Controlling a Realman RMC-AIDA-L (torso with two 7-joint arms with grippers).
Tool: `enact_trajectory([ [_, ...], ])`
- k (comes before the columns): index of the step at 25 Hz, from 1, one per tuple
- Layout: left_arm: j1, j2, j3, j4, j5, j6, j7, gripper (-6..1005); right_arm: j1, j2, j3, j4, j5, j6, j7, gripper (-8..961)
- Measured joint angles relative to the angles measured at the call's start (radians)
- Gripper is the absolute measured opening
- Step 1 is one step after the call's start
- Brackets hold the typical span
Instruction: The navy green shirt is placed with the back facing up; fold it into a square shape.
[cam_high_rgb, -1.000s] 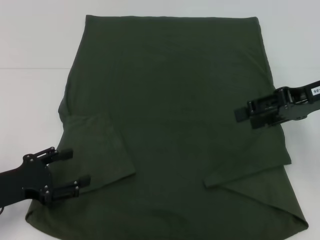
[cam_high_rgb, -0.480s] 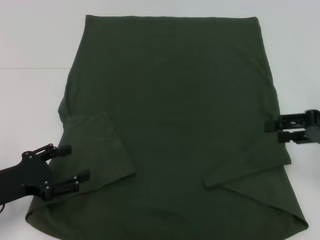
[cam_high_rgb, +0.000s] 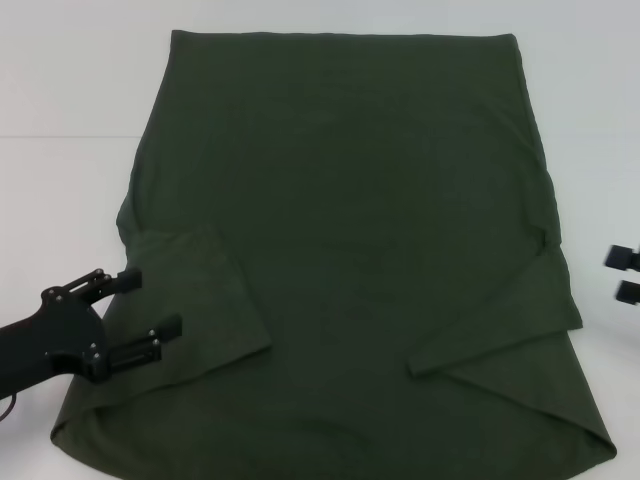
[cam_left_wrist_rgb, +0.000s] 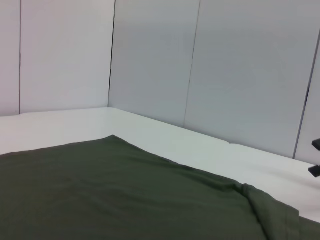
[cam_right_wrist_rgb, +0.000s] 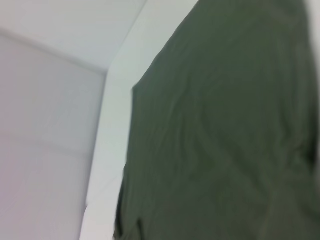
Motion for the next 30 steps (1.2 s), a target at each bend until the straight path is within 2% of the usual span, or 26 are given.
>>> enact_trajectory([
  [8, -0.007, -0.003, -0.006, -0.009, -0.026, 0.004, -0.007, 850, -0.022, -0.01, 0.002, 0.026, -0.012, 0.099, 0.043, 776],
  [13, -0.005, -0.003, -0.007, -0.029, -0.032, -0.003, 0.0, 850, -0.007, -0.009, -0.051, 0.055, -0.015, 0.161, 0.05, 777],
  [23, -0.008, 0.004, -0.007, -0.037, -0.038, -0.004, 0.0, 850, 0.04, 0.007, -0.142, 0.08, -0.015, 0.275, 0.054, 776],
  [30, -0.008, 0.001, -0.007, -0.037, -0.038, -0.004, 0.0, 850, 0.053, 0.014, -0.158, 0.08, -0.015, 0.299, 0.043, 777],
])
